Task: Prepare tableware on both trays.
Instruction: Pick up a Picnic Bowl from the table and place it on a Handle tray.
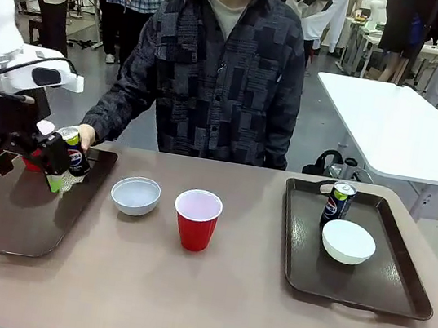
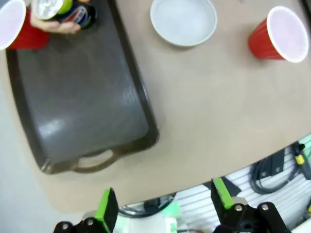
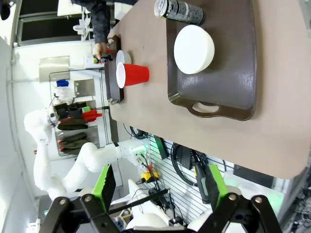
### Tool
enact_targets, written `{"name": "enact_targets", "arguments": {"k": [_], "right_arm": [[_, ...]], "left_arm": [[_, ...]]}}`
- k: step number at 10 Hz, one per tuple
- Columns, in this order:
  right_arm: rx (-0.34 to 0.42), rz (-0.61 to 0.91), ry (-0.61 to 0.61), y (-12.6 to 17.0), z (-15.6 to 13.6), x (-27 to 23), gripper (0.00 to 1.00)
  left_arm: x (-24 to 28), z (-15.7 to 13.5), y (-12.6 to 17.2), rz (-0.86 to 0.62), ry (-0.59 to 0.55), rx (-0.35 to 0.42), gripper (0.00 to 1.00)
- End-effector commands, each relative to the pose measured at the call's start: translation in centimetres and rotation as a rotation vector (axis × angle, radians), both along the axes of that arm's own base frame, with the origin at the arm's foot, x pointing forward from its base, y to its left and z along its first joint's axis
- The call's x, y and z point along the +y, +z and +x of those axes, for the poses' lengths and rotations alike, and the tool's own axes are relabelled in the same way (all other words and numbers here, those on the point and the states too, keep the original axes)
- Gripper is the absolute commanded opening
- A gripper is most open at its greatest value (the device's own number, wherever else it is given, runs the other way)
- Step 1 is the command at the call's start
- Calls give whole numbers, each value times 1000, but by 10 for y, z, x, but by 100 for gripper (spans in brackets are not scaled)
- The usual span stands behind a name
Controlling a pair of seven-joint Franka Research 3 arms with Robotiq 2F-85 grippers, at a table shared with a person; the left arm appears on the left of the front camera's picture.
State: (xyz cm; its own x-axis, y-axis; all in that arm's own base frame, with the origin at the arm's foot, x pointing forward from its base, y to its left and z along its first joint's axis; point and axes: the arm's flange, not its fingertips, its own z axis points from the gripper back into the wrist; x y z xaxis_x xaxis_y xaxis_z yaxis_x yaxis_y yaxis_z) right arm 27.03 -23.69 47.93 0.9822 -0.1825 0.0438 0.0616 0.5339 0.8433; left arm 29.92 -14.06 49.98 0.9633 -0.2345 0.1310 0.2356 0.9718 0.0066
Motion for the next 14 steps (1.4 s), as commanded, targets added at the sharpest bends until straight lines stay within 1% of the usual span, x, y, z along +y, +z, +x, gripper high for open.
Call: {"name": "enact_targets", "arguments": {"k": [1, 3, 4, 5, 6, 7, 8, 9, 11, 12, 13, 14], "right_arm": [[-5, 7, 1, -1, -3, 2, 96], [-5, 7, 1, -1, -3, 2, 96], [-5, 7, 1, -1, -3, 2, 96], [-5, 7, 1, -1, -3, 2, 96], [-5, 7, 1, -1, -3, 2, 96], [-5, 7, 1, -1, -3, 2, 96], [-5, 7, 1, -1, -3, 2, 96], [-5, 7, 1, -1, -3, 2, 96], [-5, 7, 1, -1, -3, 2, 96], [-5, 7, 1, -1, -3, 2, 96], [-5, 7, 1, -1, -3, 2, 96], [-5, 7, 1, -1, -3, 2, 96]], "left_arm": [[6, 17, 0, -15, 24, 0, 100], [6, 26, 1, -17, 47, -6, 100], [2, 36, 2, -22, 82, -22, 100], [-6, 55, 1, -37, 122, -8, 100], [-19, 86, -4, -45, 169, 26, 100], [-28, 112, -11, -49, 229, 43, 100], [-39, 139, -24, -61, 261, 52, 100], [-50, 163, -37, -69, 269, 40, 100], [-62, 187, -56, -82, 270, 16, 100], [-64, 200, -69, -77, 295, -14, 100], [-63, 206, -79, -72, 304, -15, 100], [-60, 198, -81, -50, 281, 10, 100]]}}
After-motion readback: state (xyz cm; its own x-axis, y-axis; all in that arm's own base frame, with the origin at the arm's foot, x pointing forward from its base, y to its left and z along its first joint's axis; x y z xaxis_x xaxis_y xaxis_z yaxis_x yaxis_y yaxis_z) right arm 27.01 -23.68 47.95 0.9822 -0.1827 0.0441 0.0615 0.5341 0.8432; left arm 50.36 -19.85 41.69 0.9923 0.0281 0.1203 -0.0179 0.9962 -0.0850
